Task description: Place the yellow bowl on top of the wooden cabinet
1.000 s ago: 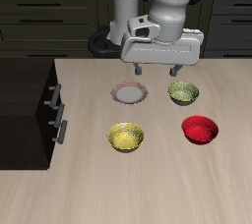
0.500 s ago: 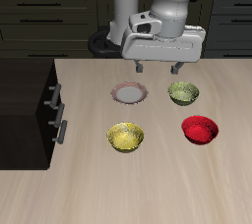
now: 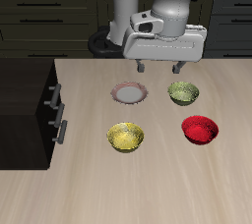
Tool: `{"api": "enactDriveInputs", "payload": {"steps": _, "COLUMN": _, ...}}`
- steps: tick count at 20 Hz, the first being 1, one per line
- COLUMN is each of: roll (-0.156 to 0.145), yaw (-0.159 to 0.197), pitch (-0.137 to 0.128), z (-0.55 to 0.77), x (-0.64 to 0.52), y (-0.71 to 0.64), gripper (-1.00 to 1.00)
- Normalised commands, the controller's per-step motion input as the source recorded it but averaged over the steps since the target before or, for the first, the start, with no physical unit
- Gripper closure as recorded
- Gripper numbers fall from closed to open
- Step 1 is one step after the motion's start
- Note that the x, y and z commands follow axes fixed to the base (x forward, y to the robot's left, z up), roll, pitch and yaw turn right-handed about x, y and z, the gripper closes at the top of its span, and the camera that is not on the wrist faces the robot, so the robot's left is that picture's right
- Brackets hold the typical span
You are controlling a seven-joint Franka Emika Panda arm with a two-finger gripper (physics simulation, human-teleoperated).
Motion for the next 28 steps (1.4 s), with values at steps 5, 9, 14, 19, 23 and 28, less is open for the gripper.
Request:
{"api": "enactDriveInputs", "payload": {"steps": 5, "roll": -0.003, "yaw": 0.044, "pitch": -0.006, "z": -0.03, "x": 0.0, "y": 0.01, "gripper": -1.0}}
{"api": "enactDriveInputs", "payload": {"steps": 9, "roll": -0.131, "yaw": 0.125, "pitch": -0.06, "z": 0.07, "x": 0.04, "y": -0.2, "gripper": -1.0}}
{"api": "enactDriveInputs", "payload": {"steps": 14, "roll": -0.018, "yaw": 0.042, "pitch": 0.01, "z": -0.03, "x": -0.01, "y": 0.01, "gripper": -1.0}}
{"api": "enactDriveInputs", "payload": {"steps": 19, "roll": -0.009, "yaw": 0.017, "pitch": -0.007, "z": -0.02, "x": -0.01, "y": 0.0, "gripper": -1.0}}
{"api": "enactDriveInputs", "payload": {"steps": 23, "roll": 0.188, "yaw": -0.225, "pitch": -0.014, "z": 0.13, "x": -0.12, "y": 0.06, "gripper": -1.0}}
{"api": "enactDriveInputs", "payload": {"steps": 28, "roll": 0.075, "yaw": -0.148, "pitch": 0.006, "z": -0.06, "x": -0.03, "y": -0.02, "gripper": -1.0}}
